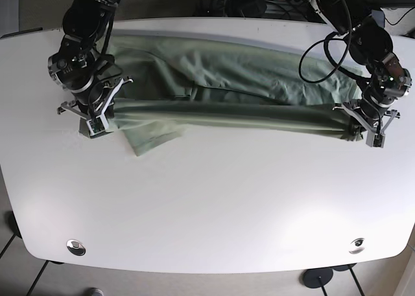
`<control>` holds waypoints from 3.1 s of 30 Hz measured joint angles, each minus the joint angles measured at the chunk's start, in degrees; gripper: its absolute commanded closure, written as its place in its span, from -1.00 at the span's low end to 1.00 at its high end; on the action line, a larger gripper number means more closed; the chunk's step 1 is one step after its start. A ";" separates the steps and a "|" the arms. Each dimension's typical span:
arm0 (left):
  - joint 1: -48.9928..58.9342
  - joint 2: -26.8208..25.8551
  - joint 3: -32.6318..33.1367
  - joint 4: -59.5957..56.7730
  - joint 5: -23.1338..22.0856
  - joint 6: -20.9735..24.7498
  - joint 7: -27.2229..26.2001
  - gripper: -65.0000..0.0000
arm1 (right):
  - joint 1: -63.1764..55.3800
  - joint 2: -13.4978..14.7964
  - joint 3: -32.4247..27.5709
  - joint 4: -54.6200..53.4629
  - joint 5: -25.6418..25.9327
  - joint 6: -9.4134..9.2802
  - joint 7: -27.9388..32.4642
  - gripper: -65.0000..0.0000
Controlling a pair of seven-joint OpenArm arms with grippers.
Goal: Fold the T-shirt properly
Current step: 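Grasp the hem side with both grippers and fold it over the collar side, then lay the folded strip down and release with both grippers, then grasp the strip's folded edge with both grippers and fold it over again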
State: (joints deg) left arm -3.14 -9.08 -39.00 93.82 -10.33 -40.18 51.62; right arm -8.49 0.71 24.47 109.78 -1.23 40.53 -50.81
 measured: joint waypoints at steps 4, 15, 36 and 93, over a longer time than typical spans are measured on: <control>3.58 0.11 -1.25 0.02 -0.07 -0.22 0.02 1.00 | -4.04 -2.40 2.10 0.00 -0.04 -0.02 -0.02 0.94; 7.37 -0.33 -2.60 0.00 0.48 -0.17 -0.20 1.00 | -10.47 -3.69 7.50 1.73 9.60 -0.24 -0.13 0.08; 6.91 -0.52 -0.66 0.00 0.90 0.17 -0.20 0.79 | 8.35 1.01 10.08 -12.66 8.50 -0.52 -0.50 0.31; 1.22 -0.66 -1.90 -2.47 1.07 0.26 -0.20 0.79 | 11.43 -0.11 21.62 -8.57 12.52 -0.90 -8.07 -0.54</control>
State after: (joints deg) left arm -1.91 -9.74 -40.91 91.35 -9.26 -39.92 51.42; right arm 2.94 0.60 46.09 101.21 11.29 39.64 -58.87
